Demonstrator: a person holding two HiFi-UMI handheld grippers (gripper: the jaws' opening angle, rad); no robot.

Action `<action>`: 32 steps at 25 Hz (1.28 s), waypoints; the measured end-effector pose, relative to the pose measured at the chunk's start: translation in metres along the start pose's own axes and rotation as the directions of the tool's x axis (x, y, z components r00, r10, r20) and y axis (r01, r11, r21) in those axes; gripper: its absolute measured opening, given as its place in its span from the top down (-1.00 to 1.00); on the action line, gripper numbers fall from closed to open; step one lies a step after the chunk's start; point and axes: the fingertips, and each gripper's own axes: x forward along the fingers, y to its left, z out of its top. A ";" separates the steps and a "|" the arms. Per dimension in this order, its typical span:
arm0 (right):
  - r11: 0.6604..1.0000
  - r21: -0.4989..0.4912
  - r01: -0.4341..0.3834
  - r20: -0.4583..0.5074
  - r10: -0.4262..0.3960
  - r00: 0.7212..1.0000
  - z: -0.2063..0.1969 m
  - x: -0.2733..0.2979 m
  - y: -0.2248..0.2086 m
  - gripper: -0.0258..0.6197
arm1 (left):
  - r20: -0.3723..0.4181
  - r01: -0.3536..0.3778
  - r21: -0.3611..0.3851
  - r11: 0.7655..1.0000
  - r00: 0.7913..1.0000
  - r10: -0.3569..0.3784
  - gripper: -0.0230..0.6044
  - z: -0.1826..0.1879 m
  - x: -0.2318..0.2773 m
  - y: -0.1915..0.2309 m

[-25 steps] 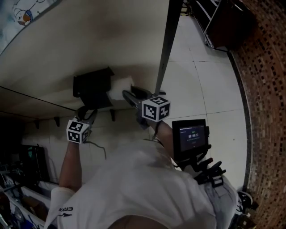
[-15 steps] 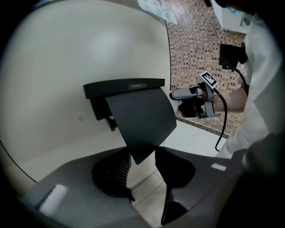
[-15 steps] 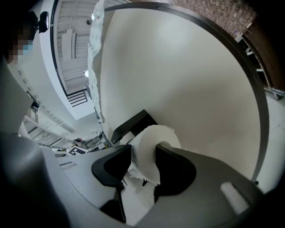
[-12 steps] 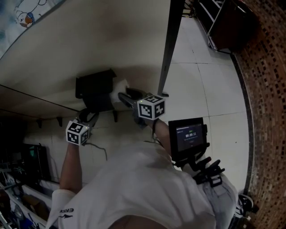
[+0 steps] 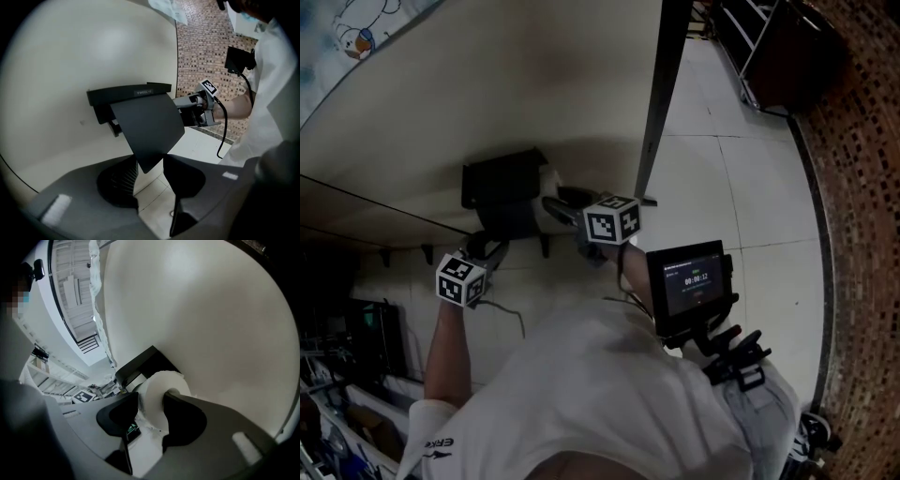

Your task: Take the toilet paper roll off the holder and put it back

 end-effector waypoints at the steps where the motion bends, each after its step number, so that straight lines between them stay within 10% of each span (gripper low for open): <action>1: 1.000 0.003 -0.007 -0.006 0.007 1.000 0.001 0.005 -0.002 0.34 | -0.002 0.004 -0.003 1.000 1.000 -0.004 0.39 0.000 0.002 0.003; 32: 0.984 -0.149 -0.092 -0.180 0.065 0.981 -0.008 0.033 0.008 0.20 | -0.009 0.025 0.002 1.000 1.000 -0.025 0.39 0.002 0.004 0.010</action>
